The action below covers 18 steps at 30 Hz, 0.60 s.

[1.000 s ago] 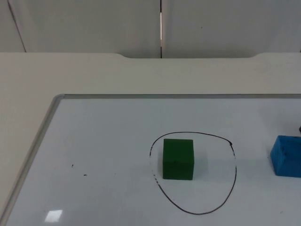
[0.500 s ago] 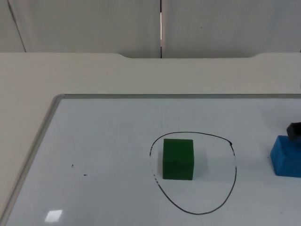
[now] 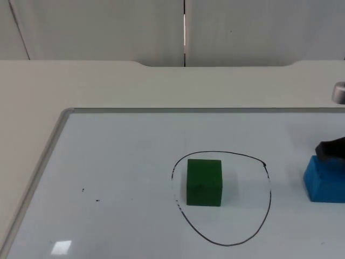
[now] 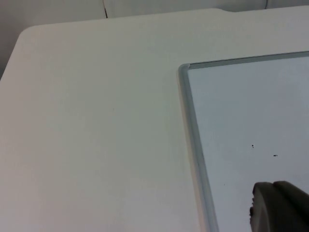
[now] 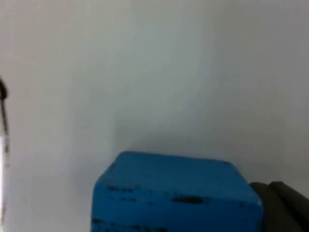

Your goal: Push the two cubes into the marked area.

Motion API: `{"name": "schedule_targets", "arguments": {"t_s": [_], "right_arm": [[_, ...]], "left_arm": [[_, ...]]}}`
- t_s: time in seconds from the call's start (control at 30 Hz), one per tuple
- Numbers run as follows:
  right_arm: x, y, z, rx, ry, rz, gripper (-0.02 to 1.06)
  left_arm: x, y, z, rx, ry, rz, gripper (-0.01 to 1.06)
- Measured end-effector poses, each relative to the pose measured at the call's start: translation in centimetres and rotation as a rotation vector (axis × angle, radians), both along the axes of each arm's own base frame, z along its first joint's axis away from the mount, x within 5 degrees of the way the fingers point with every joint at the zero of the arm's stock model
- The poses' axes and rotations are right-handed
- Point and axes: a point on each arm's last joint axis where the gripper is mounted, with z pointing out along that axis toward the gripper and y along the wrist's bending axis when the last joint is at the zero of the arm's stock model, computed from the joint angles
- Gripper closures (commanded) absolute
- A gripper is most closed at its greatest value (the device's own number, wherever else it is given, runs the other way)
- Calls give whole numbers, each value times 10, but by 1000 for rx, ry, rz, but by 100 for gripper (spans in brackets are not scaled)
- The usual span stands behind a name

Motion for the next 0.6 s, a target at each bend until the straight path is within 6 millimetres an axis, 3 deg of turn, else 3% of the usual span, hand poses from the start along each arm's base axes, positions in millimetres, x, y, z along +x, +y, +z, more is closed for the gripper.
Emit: {"name": "schedule_targets", "arguments": {"t_s": [0.6], "right_arm": [[-1,7,0,23,-6,-10,105]], "left_arm": [[0,0,0,-5,0,-3,105]]}}
